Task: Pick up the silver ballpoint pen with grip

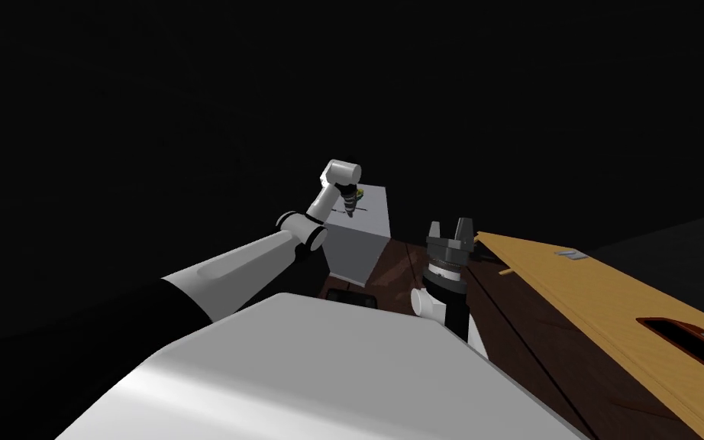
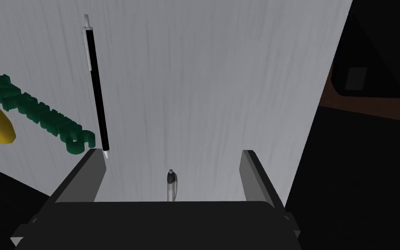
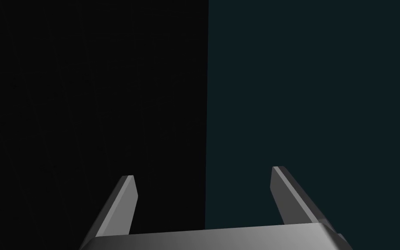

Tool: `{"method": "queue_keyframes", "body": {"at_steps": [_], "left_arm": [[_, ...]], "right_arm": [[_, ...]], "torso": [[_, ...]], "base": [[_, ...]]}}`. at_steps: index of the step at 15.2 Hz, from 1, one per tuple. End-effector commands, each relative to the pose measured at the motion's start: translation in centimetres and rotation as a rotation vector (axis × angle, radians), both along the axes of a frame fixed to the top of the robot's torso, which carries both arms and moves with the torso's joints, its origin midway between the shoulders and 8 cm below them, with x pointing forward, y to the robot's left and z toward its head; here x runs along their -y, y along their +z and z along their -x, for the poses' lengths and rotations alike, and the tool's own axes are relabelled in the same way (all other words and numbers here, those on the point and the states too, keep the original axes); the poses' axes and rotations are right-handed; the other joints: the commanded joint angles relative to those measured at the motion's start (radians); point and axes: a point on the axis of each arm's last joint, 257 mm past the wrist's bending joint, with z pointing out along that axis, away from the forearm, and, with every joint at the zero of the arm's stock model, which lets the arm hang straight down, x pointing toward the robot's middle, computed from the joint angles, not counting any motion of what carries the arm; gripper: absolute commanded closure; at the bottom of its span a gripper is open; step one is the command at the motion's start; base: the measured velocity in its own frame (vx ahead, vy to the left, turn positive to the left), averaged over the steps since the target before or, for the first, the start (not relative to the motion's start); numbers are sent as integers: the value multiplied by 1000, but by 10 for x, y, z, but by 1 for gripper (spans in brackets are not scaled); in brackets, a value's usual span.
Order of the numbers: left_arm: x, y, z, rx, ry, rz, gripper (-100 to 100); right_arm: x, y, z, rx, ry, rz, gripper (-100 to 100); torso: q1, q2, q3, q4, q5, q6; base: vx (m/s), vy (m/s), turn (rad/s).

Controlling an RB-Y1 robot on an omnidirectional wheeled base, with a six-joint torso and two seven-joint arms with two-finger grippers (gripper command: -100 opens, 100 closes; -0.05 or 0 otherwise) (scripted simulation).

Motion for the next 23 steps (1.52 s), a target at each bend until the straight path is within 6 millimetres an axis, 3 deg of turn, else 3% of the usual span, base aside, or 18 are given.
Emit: {"method": "queue_keyframes", "body": {"at_steps": [1, 2, 3, 8, 12, 17, 22, 23], "left_arm": [[6, 7, -2, 16, 6, -9, -100], [-6, -3, -5, 8, 14, -2, -100], [-6, -3, -5, 8, 14, -2, -100], [-31, -31, 5, -70, 31, -21, -100], [-45, -46, 20, -145, 39, -47, -100], [-54, -54, 36, -212, 45, -74, -100], [-54, -61, 27, -189, 45, -69, -100], [-52, -54, 30, -193, 44, -67, 100]], "right_arm": [[0, 0, 0, 0, 0, 0, 0], [0, 0, 0, 0, 0, 0, 0], [0, 0, 0, 0, 0, 0, 0], [0, 0, 0, -1, -1, 1, 0], [0, 0, 0, -1, -1, 1, 0], [0, 0, 0, -1, 0, 1, 0], [0, 0, 0, 0, 0, 1, 0], [0, 0, 0, 0, 0, 1, 0]], "torso": [[0, 0, 0, 0, 0, 0], [0, 0, 0, 0, 0, 0], [7, -8, -4, -1, 1, 0], [32, -29, -17, -7, 8, -2], [30, -24, -14, -6, 7, -2], [21, -19, -11, -5, 5, -2], [18, -15, -9, -4, 4, -1], [18, -15, -9, -4, 4, -1]], "base": [[-181, -221, 49], [9, -78, -55], [161, 57, -102], [173, 169, -62], [88, 126, -26], [29, 26, -8], [-15, -2, -4], [0, 0, 0]]}}
